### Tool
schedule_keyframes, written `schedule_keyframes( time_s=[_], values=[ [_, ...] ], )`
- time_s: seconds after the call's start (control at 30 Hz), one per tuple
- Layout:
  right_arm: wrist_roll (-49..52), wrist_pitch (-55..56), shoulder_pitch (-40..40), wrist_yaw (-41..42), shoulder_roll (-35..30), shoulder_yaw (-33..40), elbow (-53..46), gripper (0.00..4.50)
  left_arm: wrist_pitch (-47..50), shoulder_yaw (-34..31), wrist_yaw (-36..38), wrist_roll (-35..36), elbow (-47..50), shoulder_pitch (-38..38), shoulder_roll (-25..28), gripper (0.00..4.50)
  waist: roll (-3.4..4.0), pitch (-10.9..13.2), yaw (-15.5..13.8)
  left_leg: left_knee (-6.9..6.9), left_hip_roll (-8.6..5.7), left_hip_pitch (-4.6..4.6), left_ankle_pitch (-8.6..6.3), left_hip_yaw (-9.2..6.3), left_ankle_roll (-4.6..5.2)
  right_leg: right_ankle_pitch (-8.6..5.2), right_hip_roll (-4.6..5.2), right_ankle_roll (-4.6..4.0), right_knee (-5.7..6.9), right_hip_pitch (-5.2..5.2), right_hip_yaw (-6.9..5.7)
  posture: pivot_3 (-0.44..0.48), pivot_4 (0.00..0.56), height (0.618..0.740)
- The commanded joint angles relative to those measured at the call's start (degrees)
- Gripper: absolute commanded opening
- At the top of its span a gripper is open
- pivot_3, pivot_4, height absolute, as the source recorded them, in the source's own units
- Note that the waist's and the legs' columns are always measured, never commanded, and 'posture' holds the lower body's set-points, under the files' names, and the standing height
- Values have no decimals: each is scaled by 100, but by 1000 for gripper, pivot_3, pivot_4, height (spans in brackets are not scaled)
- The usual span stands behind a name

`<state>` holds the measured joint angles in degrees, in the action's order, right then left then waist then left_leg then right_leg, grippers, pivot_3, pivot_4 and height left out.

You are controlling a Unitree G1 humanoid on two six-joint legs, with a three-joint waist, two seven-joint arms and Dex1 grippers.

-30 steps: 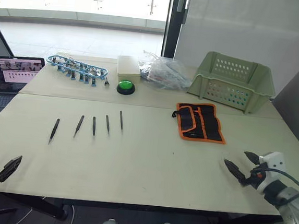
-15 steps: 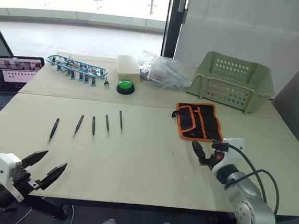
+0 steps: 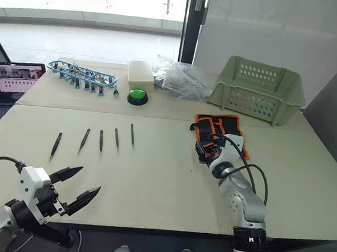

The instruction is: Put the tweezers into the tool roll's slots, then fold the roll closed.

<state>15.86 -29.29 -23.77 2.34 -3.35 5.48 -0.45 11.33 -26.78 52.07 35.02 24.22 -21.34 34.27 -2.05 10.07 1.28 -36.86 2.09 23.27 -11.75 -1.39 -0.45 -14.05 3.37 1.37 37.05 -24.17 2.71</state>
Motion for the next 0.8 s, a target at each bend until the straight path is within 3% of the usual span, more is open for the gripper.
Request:
schedule_keyframes(
  time_s=[0.03, 0.3, 0.43, 0.73, 0.8],
  values=[
    [0, 183, -149, -12, 99, 56, 69, 4500, 37, -20, -70, 85, 243, 90, 89, 4490, 0, 0, 19, 0, 3, 0, 0, 0, 0, 0, -2, 0, 1, -1, 0, 0, 150, 724],
    [1, 476, -493, 26, 210, 154, 518, 4500, 128, 74, -157, 92, 298, 281, 101, 4490, 1, 1, 117, 0, 4, 0, 0, 0, 0, 2, -4, -2, 1, 0, 0, 0, 150, 724],
    [-10, 604, -635, 8, 228, 228, 720, 3344, 118, 110, -154, 82, 262, 307, 87, 4500, 1, 1, 125, 0, 9, -3, 0, 0, 0, 1, -9, -3, 3, 0, 0, 0, 150, 724],
    [-83, 581, -631, 26, 252, 217, 874, 216, 151, 111, -156, 116, 270, 315, 117, 4500, 1, 1, 128, 0, 8, -1, 0, 0, 0, 3, -8, -5, 3, -1, 1, 0, 150, 724],
    [-84, 593, -629, 24, 265, 225, 875, 34, 156, 103, -162, 120, 271, 325, 123, 4500, 1, 1, 128, 0, 8, -1, 0, 0, 0, 2, -8, -5, 3, -1, 1, 0, 150, 724]
  ],
)
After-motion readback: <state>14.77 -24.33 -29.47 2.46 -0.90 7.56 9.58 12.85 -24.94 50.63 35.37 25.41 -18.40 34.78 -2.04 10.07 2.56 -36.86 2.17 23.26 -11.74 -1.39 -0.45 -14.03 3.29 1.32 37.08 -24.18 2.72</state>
